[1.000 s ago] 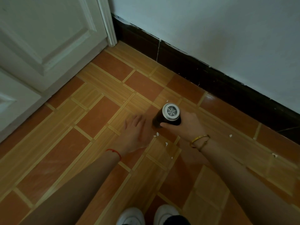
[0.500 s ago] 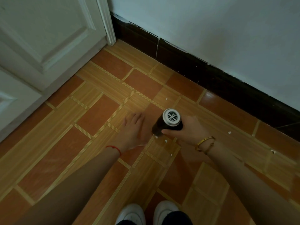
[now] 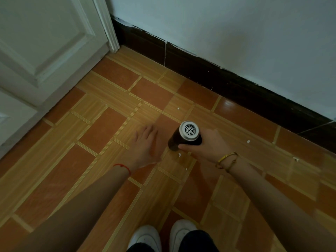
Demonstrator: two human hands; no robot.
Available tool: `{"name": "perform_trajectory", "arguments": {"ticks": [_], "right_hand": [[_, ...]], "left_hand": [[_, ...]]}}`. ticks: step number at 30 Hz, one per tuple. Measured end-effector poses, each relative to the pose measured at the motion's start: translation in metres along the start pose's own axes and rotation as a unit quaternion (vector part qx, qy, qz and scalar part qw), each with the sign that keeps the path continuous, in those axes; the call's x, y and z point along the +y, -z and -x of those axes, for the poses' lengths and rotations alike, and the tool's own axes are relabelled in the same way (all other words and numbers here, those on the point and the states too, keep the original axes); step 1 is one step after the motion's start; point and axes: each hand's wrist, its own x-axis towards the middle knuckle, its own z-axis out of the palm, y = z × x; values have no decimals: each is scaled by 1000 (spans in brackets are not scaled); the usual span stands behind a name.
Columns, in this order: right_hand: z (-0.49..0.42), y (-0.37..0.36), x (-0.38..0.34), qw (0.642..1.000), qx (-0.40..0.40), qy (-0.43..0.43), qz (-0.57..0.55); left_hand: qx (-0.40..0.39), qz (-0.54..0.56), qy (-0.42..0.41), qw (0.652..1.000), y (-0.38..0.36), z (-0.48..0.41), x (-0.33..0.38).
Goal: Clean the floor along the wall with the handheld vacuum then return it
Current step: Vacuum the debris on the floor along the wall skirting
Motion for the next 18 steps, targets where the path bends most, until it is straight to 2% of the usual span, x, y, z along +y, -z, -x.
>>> {"name": "perform_trajectory", "arguments": {"ticks": [2,7,11,15,18], "right_hand": [[1,-2,1,1000,-23,2,17],[4,-2,5,1000,-14,-9,12],[8,5,8,998,-59,-4,32],[15,5,18,998,-45,-13,33],[18,8,21,996,-78,-15,45]], "left_hand": [[-1,4,-3,1000,0,1,3],[2,8,-14,1000,1,2,6],[-7,3,-21,1000,4,3,11],[-14,-6,-33,999,3,2,15],[-20,-3,-43,999,3,1,20]]}}
